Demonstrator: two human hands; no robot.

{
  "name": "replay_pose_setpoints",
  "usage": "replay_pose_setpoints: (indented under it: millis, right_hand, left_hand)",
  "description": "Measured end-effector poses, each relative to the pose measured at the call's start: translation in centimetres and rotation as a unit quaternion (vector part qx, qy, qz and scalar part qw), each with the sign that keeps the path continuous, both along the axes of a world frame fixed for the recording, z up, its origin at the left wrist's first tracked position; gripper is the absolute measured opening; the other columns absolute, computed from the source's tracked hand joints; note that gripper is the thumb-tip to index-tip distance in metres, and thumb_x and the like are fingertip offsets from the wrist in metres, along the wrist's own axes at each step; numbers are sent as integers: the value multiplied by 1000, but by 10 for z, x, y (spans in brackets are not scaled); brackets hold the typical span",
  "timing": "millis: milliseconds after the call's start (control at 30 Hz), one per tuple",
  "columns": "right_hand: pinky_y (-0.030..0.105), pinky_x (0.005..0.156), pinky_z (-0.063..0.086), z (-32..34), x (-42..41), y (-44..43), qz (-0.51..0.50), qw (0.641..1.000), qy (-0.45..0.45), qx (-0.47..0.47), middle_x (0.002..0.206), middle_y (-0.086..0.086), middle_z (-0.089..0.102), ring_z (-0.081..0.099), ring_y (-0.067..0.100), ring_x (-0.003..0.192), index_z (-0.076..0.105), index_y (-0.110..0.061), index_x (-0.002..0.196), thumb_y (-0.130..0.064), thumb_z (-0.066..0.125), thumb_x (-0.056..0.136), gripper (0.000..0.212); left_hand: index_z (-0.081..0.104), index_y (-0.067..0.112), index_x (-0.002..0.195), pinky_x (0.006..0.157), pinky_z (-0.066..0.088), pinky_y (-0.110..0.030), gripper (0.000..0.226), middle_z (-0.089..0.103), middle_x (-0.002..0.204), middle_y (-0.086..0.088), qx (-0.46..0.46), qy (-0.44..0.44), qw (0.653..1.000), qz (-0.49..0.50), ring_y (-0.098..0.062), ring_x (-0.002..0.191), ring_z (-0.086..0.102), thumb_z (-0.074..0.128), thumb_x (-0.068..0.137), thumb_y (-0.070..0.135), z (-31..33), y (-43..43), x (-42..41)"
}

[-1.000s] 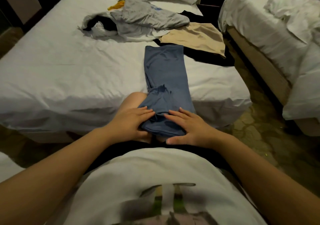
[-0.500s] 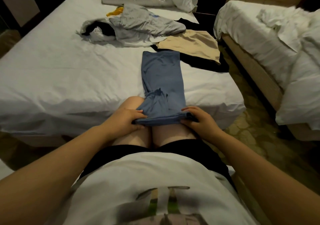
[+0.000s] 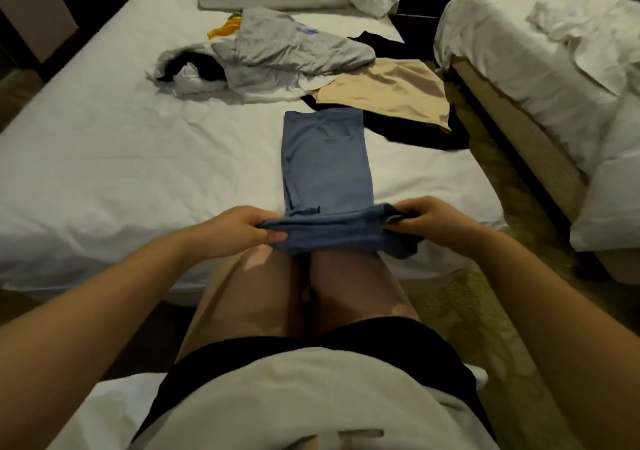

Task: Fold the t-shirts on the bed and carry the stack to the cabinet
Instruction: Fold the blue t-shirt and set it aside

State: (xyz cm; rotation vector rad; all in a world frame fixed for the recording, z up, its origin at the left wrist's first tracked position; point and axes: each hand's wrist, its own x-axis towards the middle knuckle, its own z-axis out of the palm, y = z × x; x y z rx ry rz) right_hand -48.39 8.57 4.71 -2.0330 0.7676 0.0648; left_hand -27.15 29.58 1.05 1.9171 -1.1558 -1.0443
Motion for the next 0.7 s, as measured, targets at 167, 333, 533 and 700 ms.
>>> replay_pose_setpoints:
  millis: [167, 333, 533, 700]
  right_hand:
    - [12, 59, 50, 11, 37, -42, -62, 994, -90, -20, 77, 1, 62, 58, 9, 71, 65, -8, 99, 1, 60, 86, 17]
    - [12, 58, 46, -4, 99, -87, -142, 976, -164, -15, 73, -5, 60, 57, -3, 61, 64, -16, 88, 0, 67, 81, 18]
    - [21, 70, 47, -28, 198, -163, -195, 964, -175, 51, 73, -1, 61, 56, 7, 67, 63, -19, 75, 0, 68, 79, 20]
    - [32, 81, 49, -83, 271, -221, -221, 968, -105, 62, 73, -2, 61, 58, 16, 77, 65, -15, 90, 3, 65, 78, 22]
  left_hand:
    - [67, 19, 80, 62, 48, -9, 16, 68, 62, 11, -77, 82, 991, 72, 2, 62, 62, 62, 85, 4, 13, -45, 28]
    - [65, 5, 88, 57, 54, -20, 28, 71, 74, -4, -42, 315, 937, 142, -13, 65, 67, 59, 62, 11, 18, -96, 75]
    - [67, 12, 74, 55, 52, -21, 14, 67, 67, -3, 41, 414, 876, 245, -15, 57, 63, 55, 67, 15, -3, -179, 144]
    - [71, 11, 59, 57, 53, -23, 38, 66, 68, -6, 73, 434, 856, 273, -20, 59, 63, 40, 81, 17, -45, -249, 205]
